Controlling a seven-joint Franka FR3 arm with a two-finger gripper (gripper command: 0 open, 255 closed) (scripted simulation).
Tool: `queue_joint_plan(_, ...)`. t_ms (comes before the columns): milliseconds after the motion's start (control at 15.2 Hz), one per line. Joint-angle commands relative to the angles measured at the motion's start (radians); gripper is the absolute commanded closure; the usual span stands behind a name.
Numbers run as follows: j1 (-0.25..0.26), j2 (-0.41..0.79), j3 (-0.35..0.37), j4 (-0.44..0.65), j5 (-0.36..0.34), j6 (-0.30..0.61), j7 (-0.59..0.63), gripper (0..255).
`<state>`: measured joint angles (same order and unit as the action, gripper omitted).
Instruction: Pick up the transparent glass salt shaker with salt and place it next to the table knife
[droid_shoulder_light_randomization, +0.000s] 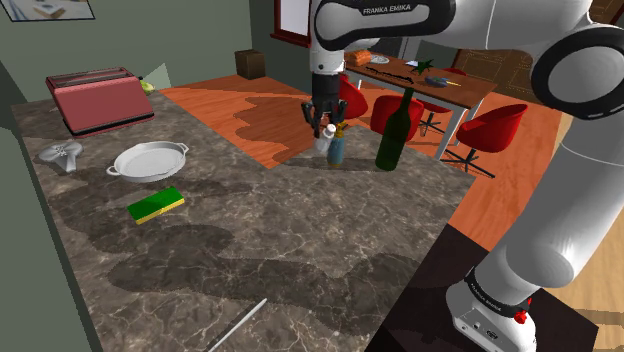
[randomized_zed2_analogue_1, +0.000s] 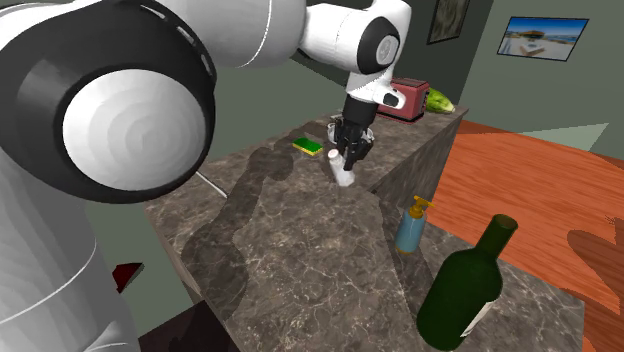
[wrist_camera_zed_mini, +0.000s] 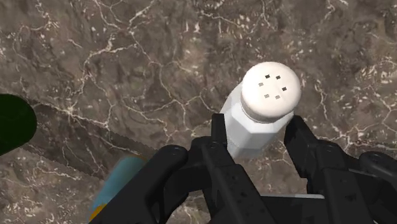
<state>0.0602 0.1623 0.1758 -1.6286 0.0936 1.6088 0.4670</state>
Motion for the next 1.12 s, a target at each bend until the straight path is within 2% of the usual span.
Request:
queue_joint_plan(0, 0.026, 0.007, 0.019, -0.006, 0.004, 0.018, 0.044, 255)
queue_joint_plan(528, 0.133, 0.059, 0.092, 0.005, 0.007, 0.080, 0.216, 255)
queue_joint_plan(1056, 0.254, 0.174, 0.151, 0.101, -0.017, 0.118, 0.390, 255)
